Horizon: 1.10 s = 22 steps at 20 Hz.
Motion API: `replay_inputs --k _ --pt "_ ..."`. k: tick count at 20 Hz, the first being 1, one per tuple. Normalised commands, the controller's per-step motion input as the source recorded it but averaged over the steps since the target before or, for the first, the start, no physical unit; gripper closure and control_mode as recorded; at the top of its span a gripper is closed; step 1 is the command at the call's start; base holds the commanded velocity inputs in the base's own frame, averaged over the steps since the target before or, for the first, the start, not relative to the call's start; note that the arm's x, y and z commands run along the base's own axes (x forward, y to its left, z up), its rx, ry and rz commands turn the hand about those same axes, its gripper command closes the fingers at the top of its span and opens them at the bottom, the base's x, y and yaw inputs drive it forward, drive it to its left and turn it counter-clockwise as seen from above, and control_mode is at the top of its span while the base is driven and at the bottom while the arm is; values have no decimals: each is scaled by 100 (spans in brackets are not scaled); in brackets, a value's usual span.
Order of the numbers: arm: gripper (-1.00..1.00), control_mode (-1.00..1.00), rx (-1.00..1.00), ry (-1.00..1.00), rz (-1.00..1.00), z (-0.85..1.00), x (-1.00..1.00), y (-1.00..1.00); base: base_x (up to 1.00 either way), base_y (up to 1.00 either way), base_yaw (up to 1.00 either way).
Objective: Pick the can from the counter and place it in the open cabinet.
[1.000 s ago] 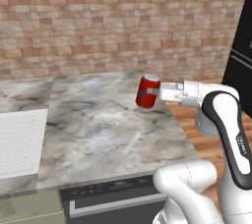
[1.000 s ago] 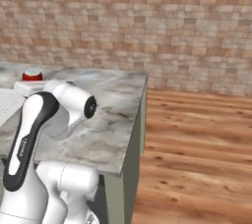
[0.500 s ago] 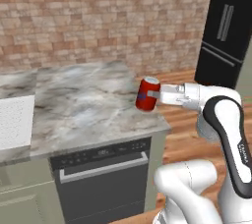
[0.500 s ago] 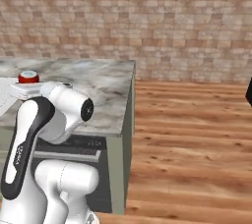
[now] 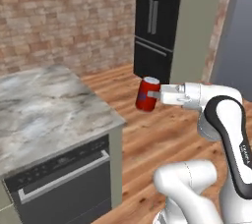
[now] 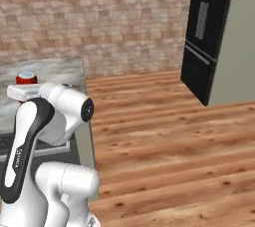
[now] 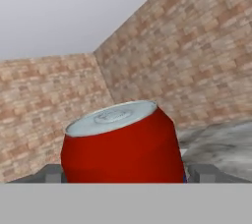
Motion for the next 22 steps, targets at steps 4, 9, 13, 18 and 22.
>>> replay_inputs --k 4,9,13,18,22 --pt "100 100 0 0 0 0 0 0 -37 -19 -63" --pt "100 100 0 0 0 0 0 0 -32 -7 -66" --pt "100 100 0 0 0 0 0 0 -26 -6 -67" --pt "100 100 0 0 0 0 0 0 -9 2 -66" --pt "100 100 0 0 0 0 0 0 -44 -18 -57"
